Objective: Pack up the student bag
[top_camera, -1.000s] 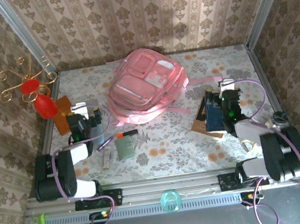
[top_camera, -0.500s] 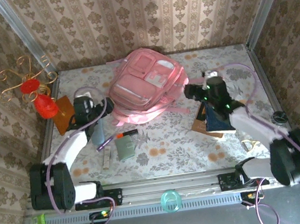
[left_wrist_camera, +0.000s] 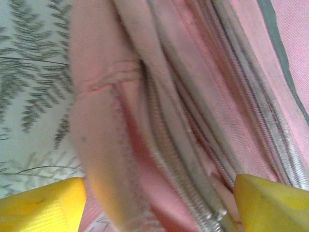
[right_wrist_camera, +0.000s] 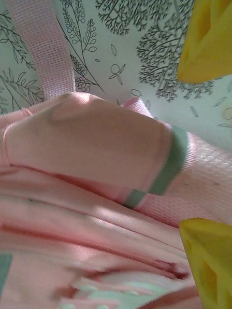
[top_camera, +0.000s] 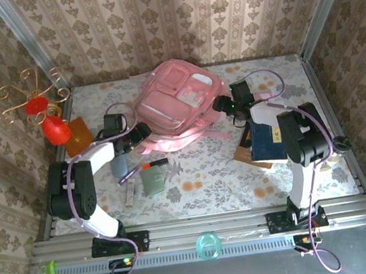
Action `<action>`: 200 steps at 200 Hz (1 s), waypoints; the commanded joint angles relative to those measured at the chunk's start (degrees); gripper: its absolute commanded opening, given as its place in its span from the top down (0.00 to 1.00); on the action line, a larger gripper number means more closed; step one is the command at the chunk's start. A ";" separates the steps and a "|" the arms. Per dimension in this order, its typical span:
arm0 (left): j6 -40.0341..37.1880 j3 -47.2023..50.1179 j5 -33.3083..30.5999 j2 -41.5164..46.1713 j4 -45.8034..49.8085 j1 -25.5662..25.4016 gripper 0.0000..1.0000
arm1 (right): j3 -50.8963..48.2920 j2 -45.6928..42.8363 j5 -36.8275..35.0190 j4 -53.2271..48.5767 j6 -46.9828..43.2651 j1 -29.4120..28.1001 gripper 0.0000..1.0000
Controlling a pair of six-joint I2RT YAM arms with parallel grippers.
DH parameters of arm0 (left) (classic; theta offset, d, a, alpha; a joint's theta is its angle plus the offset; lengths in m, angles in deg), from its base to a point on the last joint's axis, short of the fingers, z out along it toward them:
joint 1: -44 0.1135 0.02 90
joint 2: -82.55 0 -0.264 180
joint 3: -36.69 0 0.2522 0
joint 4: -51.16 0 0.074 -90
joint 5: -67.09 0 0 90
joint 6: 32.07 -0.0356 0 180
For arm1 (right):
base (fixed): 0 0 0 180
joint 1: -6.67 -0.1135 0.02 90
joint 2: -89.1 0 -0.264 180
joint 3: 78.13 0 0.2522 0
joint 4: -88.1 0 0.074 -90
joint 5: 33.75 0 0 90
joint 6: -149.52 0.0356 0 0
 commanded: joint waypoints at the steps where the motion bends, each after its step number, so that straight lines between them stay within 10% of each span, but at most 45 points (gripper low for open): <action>1: 1.76 -2.70 3.24 -1.44 -1.91 -2.17 0.26 | 2.41 2.63 1.91 1.08 3.52 0.33 0.34; 70: 0.62 -6.34 6.36 -6.09 -2.89 -6.26 0.52 | -8.77 -5.52 7.48 8.94 2.99 6.43 0.88; 151: -4.87 -11.36 7.99 -10.75 0.06 -5.38 0.89 | -19.52 -11.40 6.96 19.78 9.01 6.93 0.90; 200: -11.49 -20.41 7.57 -15.58 7.63 -3.45 0.93 | -23.84 -17.53 7.16 18.83 8.63 3.25 0.91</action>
